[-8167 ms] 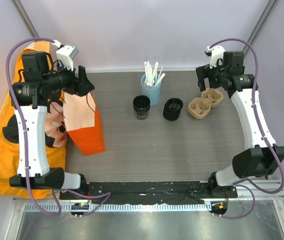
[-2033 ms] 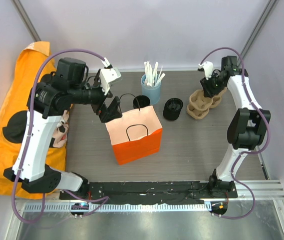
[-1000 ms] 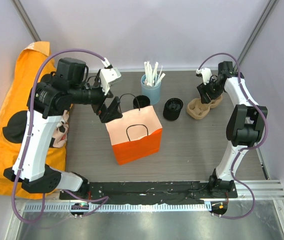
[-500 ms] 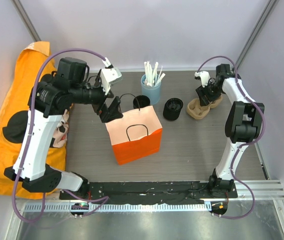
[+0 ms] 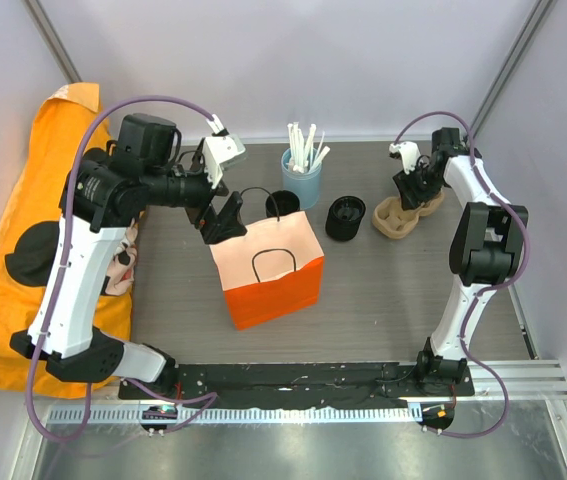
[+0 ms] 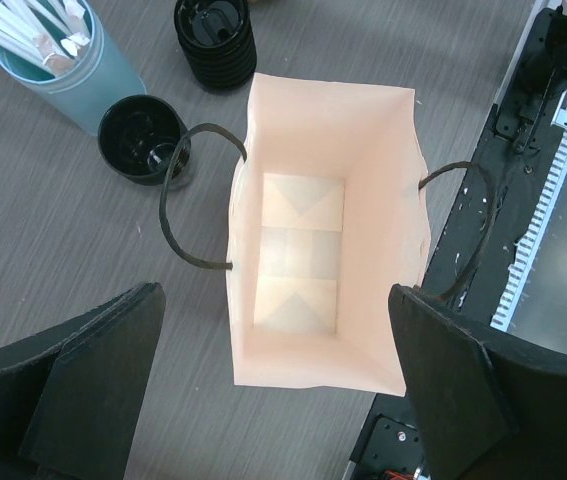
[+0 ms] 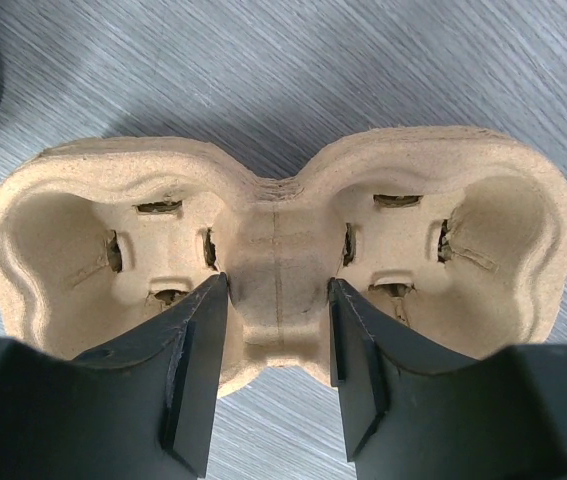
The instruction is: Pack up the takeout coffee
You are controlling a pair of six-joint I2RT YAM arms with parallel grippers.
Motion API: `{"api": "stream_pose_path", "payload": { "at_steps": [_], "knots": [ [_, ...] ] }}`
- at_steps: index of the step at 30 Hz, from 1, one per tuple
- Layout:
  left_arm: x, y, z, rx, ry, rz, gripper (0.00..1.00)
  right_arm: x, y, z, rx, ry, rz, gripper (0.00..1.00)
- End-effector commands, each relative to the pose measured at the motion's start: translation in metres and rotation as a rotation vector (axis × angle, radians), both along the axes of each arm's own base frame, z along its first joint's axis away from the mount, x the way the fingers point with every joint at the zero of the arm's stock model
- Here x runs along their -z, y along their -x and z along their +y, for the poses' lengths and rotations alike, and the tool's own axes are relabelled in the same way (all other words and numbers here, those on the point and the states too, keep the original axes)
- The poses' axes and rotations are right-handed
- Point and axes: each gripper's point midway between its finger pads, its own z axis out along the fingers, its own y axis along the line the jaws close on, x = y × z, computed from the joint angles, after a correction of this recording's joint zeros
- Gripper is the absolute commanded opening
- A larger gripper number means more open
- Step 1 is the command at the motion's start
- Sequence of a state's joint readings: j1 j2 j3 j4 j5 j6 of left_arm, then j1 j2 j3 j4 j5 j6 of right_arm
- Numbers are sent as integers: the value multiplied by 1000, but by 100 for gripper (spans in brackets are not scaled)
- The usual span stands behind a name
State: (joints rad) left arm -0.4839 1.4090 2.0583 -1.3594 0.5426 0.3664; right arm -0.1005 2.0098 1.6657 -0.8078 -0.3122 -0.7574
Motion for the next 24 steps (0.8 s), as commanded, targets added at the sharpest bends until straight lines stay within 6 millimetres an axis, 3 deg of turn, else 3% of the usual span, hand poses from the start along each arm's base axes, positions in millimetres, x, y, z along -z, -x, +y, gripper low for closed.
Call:
{"api": "stream_pose_path", "payload": {
  "at_steps": [1, 11, 24],
  "knots": [
    [-4, 2, 0, -2, 19, 7, 100, -19, -6, 3, -14, -4, -61, 50],
    [-4, 4, 0, 0, 20, 7, 100, -23, -5, 2, -10, 2, -71, 41],
    [-6, 4, 0, 1, 24, 5, 100, -56, -7, 0, 2, 17, -144, 33]
  ]
}}
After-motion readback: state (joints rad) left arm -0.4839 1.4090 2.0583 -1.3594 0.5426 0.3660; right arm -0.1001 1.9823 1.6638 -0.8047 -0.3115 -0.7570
